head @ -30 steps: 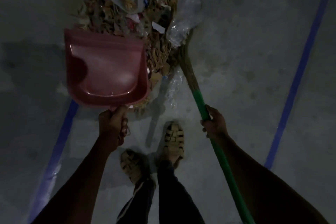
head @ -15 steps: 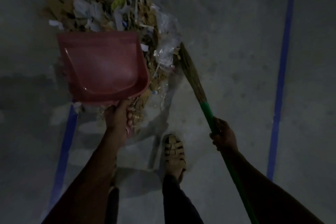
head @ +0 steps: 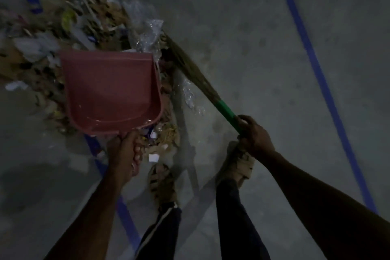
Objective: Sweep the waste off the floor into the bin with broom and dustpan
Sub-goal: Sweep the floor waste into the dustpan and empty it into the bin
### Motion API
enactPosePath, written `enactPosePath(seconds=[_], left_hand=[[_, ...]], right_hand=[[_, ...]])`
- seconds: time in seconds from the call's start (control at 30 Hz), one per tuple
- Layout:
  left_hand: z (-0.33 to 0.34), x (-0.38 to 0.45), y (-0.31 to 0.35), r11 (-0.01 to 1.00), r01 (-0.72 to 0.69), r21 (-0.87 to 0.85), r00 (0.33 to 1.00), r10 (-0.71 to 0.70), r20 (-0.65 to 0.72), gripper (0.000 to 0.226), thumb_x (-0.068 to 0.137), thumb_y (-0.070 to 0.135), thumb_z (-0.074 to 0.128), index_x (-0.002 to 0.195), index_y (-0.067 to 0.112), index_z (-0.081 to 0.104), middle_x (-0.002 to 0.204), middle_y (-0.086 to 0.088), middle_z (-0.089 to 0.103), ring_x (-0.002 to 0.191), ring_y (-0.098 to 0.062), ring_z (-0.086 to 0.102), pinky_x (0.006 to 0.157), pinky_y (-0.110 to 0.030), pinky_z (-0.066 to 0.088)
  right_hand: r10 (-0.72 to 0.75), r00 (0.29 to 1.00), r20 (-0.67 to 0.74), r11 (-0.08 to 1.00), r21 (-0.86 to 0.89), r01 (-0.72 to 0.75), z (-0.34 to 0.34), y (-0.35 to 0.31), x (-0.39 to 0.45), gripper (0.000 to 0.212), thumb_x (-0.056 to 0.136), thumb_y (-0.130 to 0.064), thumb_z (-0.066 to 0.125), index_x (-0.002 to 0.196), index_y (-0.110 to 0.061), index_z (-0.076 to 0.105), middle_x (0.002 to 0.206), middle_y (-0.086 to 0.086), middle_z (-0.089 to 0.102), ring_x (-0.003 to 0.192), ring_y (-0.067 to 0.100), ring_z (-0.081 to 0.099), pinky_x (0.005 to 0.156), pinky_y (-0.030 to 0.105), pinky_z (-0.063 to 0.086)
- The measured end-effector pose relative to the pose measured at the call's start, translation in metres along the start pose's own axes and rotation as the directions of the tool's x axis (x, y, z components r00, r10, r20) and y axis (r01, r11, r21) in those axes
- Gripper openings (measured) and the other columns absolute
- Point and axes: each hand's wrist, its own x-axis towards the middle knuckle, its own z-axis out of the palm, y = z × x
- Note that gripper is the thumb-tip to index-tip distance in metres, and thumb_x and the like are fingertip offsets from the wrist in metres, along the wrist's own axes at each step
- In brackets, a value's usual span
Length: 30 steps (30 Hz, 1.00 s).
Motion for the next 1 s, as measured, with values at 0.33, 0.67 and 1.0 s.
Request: enactPosePath(seconds=[0.33, 0.67, 1.0], left_hand=[[-0.032, 0.008, -0.026, 0.977, -0.120, 0.175, 0.986, 0.096, 0.138, 0.033, 0.090, 0.032, 0.067, 0.066, 0.015, 0.051, 0.048, 0.000, 0.044, 0.033, -0.013, 0.035, 0.039, -0.020, 0.028], [-0.093, -0.029, -0.063, 0.969, -0.175, 0.176, 0.949, 0.118, 0.293, 0.032, 0.090, 0.026, 0.068, 0.066, 0.015, 0.051, 0.050, -0.002, 0.046, 0.034, -0.014, 0.034, 0.039, -0.021, 0.028], [-0.235, -0.026, -0.062, 0.953, -0.242, 0.181, 0.948, 0.193, 0.252, 0.035, 0.091, 0.025, 0.069, 0.063, 0.012, 0.051, 0.045, -0.001, 0.042, 0.030, -0.015, 0.032, 0.038, -0.020, 0.028]], right_hand=[[0.288, 0.936, -0.202, 0.951, 0.178, -0.254, 0.110, -0.027, -0.097, 0.063, 0.084, -0.008, 0.066, 0.144, -0.011, 0.045, 0.150, 0.005, 0.040, 0.093, 0.035, 0.063, 0.068, 0.036, 0.051], [0.375, 0.925, 0.055, 0.801, 0.484, -0.353, 0.190, -0.111, -0.168, 0.070, 0.080, -0.010, 0.064, 0.147, -0.020, 0.043, 0.132, 0.007, 0.056, 0.093, 0.036, 0.067, 0.072, 0.046, 0.060], [0.461, 0.837, -0.296, 0.773, 0.598, -0.214, 0.258, -0.173, -0.257, 0.068, 0.080, -0.012, 0.069, 0.145, -0.016, 0.048, 0.143, 0.002, 0.049, 0.117, 0.027, 0.057, 0.093, 0.046, 0.054]])
